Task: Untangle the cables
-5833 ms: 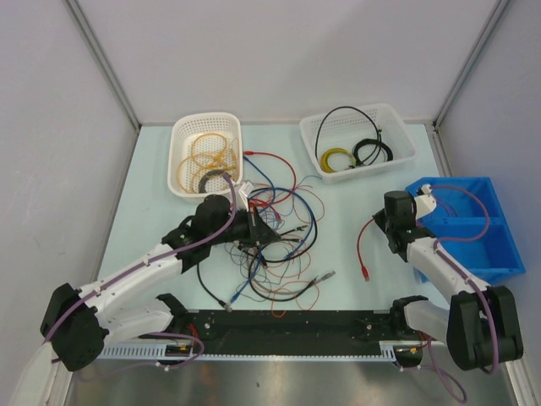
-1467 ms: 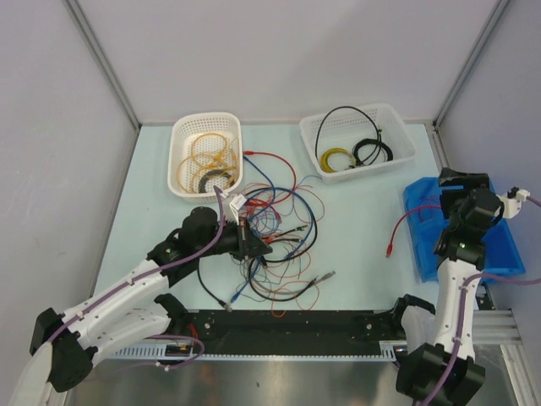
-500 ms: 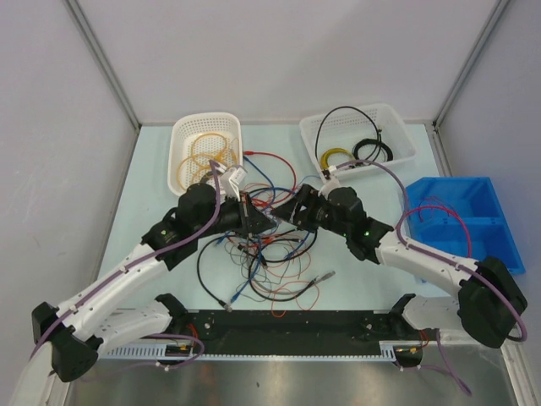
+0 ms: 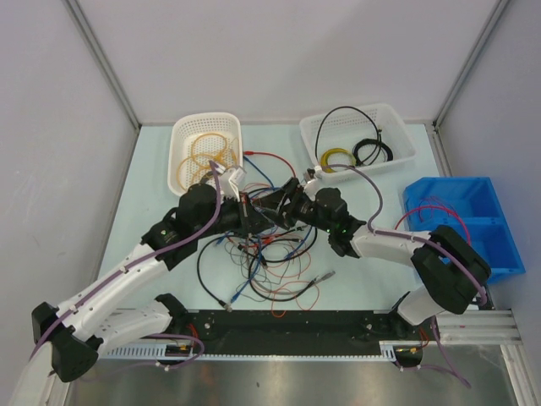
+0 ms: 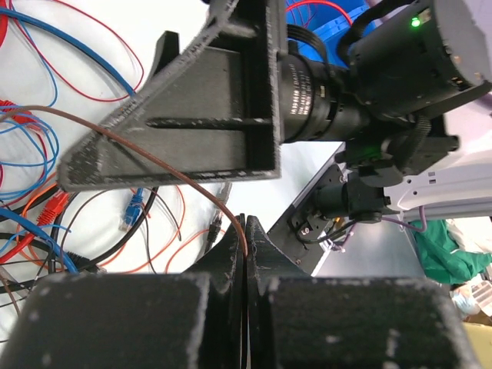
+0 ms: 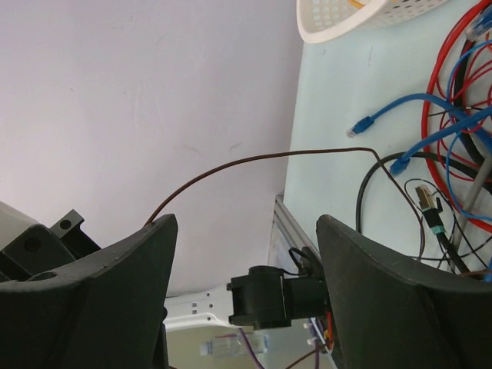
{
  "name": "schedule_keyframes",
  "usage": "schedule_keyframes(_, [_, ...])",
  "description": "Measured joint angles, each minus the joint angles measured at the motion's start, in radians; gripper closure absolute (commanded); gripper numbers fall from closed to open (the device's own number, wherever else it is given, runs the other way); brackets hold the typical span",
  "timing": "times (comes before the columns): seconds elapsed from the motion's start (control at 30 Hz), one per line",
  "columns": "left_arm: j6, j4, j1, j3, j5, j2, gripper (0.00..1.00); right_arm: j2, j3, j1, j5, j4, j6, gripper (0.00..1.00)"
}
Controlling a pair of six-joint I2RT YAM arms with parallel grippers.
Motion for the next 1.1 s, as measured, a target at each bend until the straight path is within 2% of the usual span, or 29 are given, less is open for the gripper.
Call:
schedule_keyframes(0.13, [0.0, 0.0, 0.0, -0.001, -0.002, -0.006, 1.0, 0.047, 0.0, 0.0, -0.004, 0.092, 0.043, 0.25])
schedule_keyframes(0.23, [0.001, -0.001, 0.0, -0.001, -0.006, -0.011, 1.0, 0.047, 0.0, -0.001, -0.007, 0.094, 0.039, 0.26])
schedule_keyframes(0.4, [0.033, -0.047, 0.011, 0.037, -0.043, -0.006, 1.0, 0.004, 0.0, 0.002, -0.011, -0.019, -0.017, 0.26])
schedule_keyframes(0.77, [0.051, -0.041, 0.121, 0.29, -0.052, 0.113, 1.0, -0.242, 0.002, 0.049, 0.042, -0.313, -0.224, 0.28])
schedule_keyframes(1.1, [0.044, -0.032, 0.128, 0.375, -0.032, 0.195, 1.0, -0.261, 0.002, 0.12, 0.041, -0.256, -0.35, 0.29])
